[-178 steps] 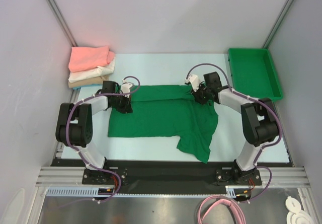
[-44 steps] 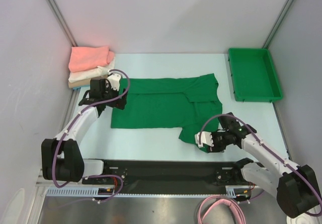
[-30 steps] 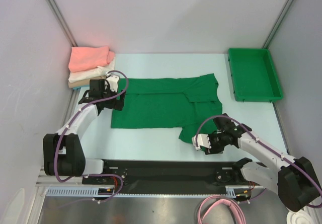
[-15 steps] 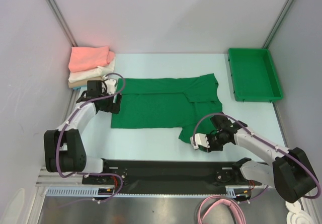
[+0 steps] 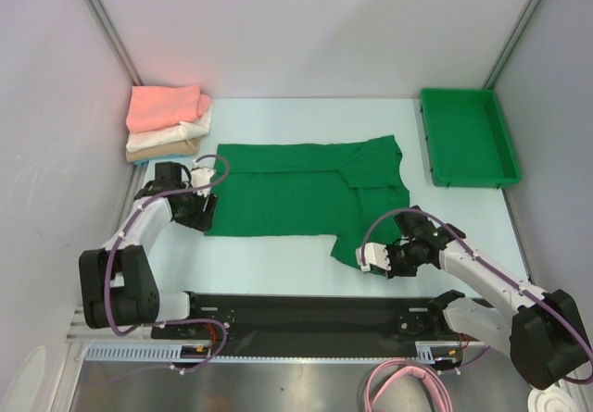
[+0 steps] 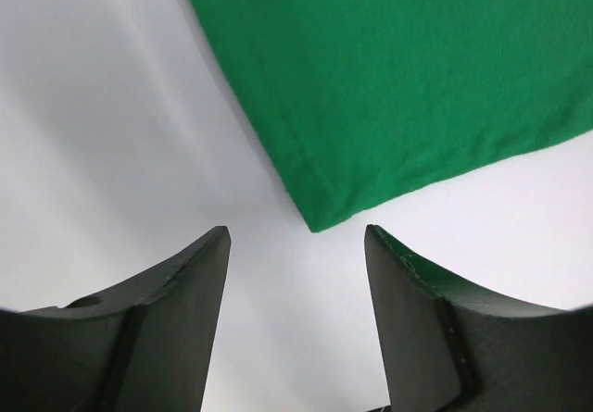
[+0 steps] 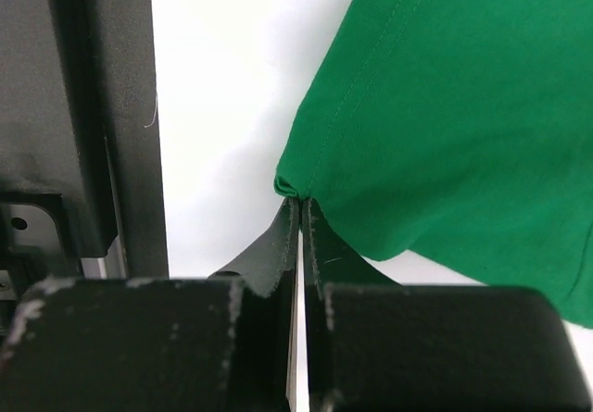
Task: Fold and stack the t-shirts
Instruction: Fold the tshirt
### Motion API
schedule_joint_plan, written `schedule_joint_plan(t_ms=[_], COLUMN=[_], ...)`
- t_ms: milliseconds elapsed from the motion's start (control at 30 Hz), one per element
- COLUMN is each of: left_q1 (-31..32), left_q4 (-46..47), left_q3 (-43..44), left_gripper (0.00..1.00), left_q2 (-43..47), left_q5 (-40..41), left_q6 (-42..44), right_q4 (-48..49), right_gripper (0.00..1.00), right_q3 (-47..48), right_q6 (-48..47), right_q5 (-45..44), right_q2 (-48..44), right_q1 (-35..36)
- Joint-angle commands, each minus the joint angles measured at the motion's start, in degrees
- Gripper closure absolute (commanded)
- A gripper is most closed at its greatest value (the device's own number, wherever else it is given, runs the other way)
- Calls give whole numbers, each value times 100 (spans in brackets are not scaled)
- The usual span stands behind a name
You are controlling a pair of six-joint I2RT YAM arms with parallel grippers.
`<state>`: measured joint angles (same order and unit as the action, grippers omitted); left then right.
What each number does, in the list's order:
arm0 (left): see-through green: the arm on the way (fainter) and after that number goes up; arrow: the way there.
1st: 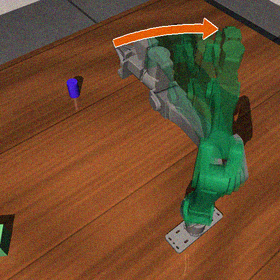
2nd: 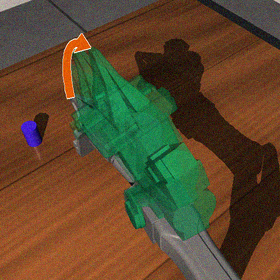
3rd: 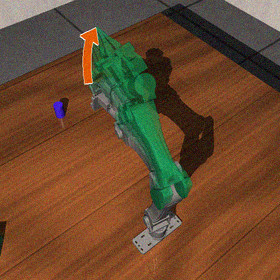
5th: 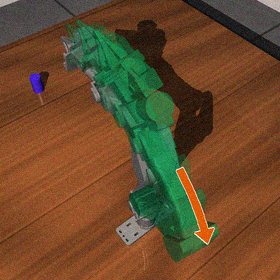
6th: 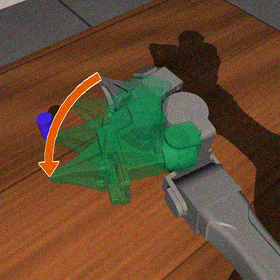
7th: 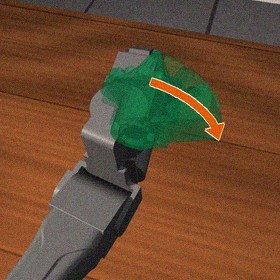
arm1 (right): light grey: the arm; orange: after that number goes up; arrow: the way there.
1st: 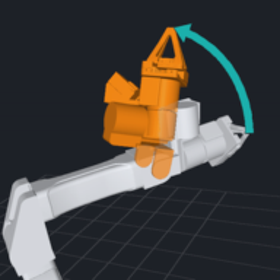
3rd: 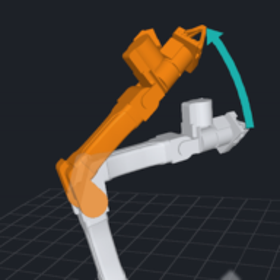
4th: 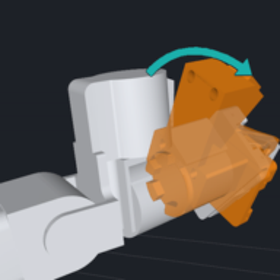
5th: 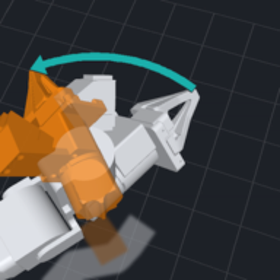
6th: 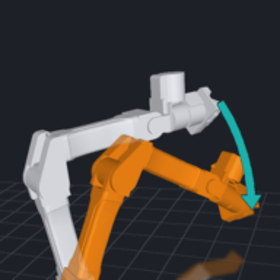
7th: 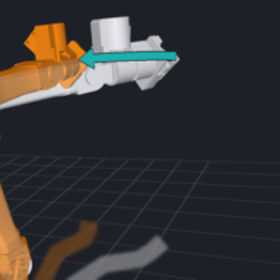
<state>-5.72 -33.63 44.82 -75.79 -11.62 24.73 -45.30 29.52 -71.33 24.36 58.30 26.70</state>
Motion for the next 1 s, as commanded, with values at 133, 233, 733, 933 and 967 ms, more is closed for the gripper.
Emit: schedule_joint_plan(t_ms=[133,233,733,933,967], left_q1=[-158,-167,-193,-255,-255], left_q4=[-487,-417,-294,-223,-258], left_q3=[387,379,370,352,352], left_gripper=[38,39,74,100,100], left_q2=[-630,-744,-1210,-1079,-1035], left_q5=[-684,-710,-842,-746,-737], left_q6=[243,225,234,207,234], right_q4=[-58,-32,21,47,39], right_gripper=[100,100,100,100,100], right_q3=[204,186,177,203,221], right_q6=[172,181,181,233,268], right_q5=[-19,-10,25,78,86], right_q2=[59,-21,6,-108,-230], right_q1=[-59,-77,-217,-340,-376])
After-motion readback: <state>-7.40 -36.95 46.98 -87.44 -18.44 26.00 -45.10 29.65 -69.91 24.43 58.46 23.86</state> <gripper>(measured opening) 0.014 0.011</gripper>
